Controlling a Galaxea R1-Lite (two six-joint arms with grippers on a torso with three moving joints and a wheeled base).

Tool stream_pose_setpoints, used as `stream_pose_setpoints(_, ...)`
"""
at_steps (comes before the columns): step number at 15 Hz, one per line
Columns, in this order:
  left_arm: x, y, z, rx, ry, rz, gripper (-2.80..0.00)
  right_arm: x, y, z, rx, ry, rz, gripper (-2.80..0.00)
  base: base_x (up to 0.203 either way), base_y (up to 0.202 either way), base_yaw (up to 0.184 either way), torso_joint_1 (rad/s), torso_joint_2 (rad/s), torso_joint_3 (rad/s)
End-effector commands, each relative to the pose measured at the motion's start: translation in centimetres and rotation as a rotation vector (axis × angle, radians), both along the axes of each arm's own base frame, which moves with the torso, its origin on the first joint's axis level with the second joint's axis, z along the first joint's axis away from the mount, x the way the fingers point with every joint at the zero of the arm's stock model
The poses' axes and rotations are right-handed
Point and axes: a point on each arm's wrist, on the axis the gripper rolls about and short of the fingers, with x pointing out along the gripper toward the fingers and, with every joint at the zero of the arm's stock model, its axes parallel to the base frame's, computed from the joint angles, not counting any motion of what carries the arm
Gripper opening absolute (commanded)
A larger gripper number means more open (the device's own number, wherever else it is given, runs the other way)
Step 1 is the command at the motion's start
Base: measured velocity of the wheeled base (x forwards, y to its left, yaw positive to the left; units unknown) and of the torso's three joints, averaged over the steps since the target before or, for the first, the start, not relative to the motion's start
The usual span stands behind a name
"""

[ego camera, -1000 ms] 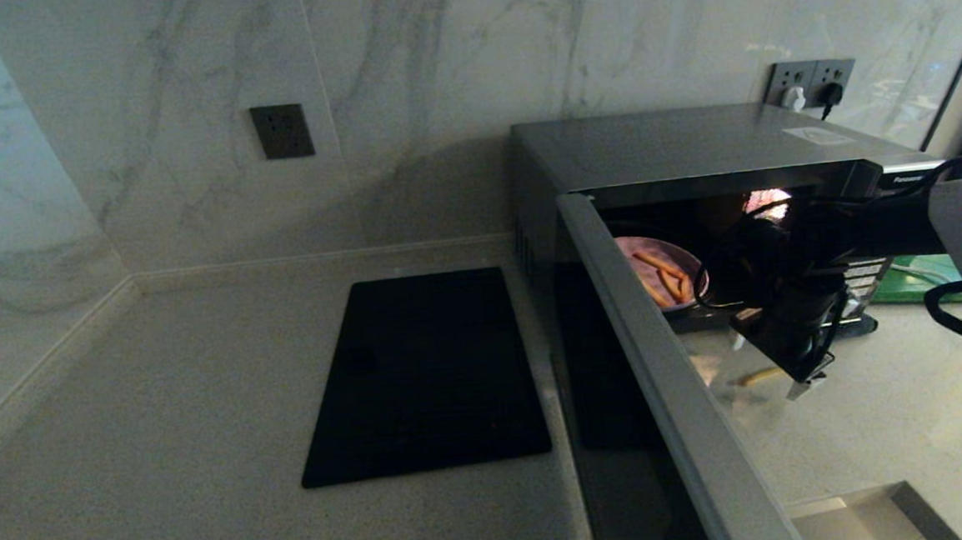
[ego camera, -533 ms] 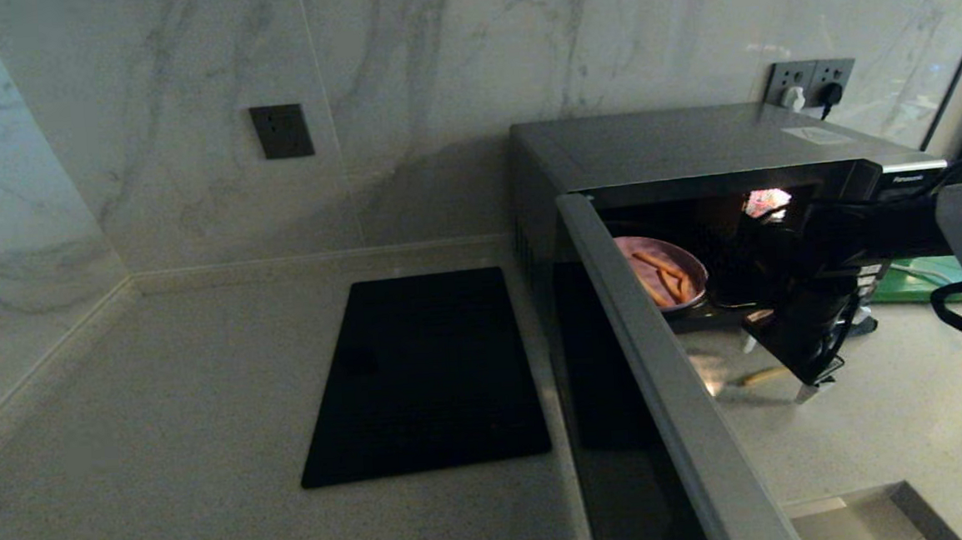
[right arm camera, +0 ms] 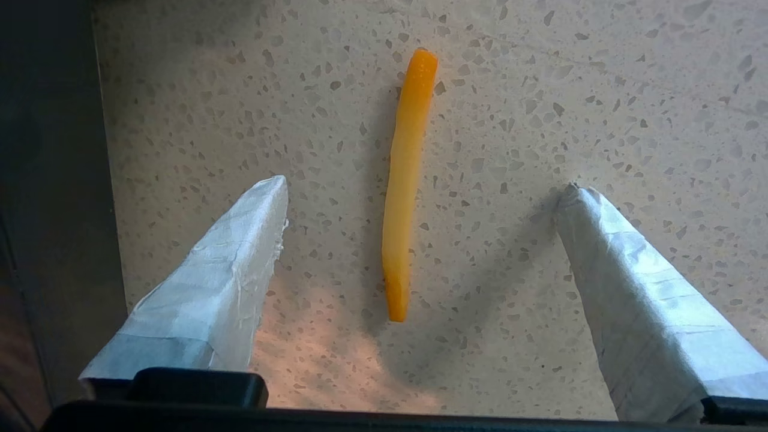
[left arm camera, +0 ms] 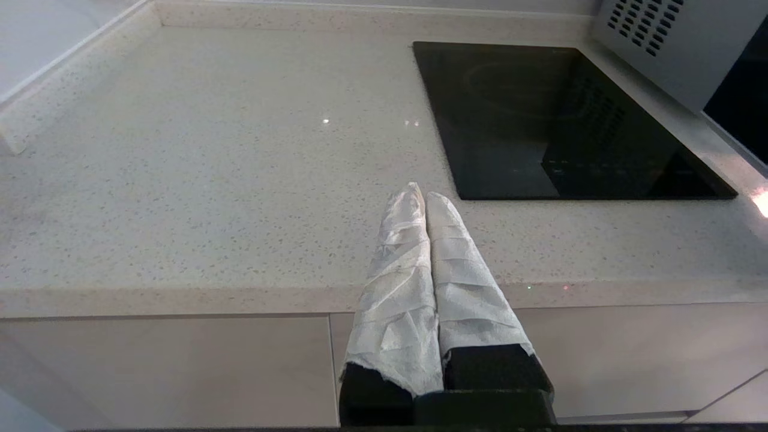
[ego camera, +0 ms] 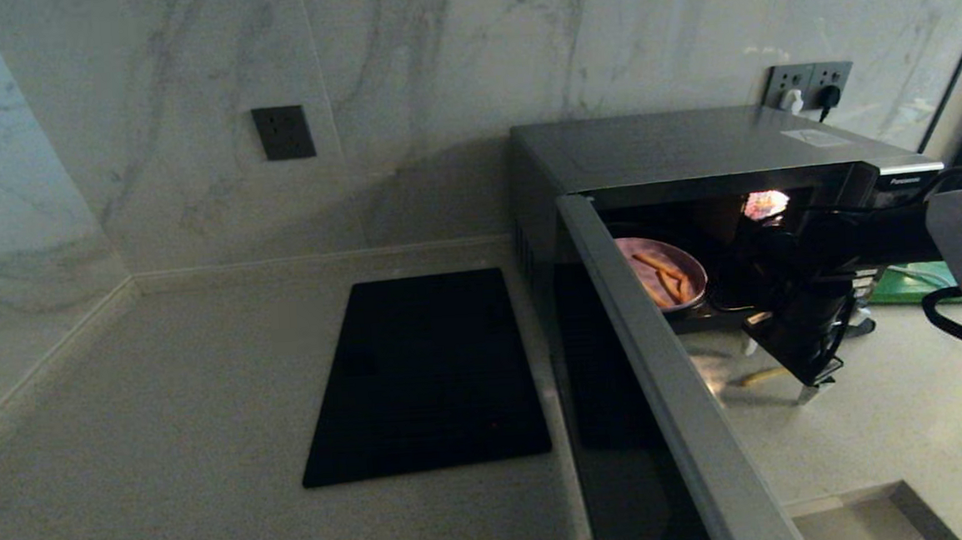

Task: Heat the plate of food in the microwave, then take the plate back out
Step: Close the microwave oven

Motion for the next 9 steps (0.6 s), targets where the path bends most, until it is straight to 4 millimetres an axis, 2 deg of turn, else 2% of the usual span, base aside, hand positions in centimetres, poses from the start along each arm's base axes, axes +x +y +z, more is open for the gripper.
stream_pose_setpoints(1,0.01,0.00,0.01,-0.001,0.001,0.001,-2.80,0.15,-0.30,-1.25,0.004,0.031,-0.014,0.00,0.000,0.000,0.000,0.000,0.00,0.000)
stream_pose_setpoints(9,0.01,0.00,0.01,-0.001,0.001,0.001,-2.80,-0.38,-0.44,-2.00,0.011,0.091,-0.013,0.00,0.000,0.000,0.000,0.000,0.00,0.000)
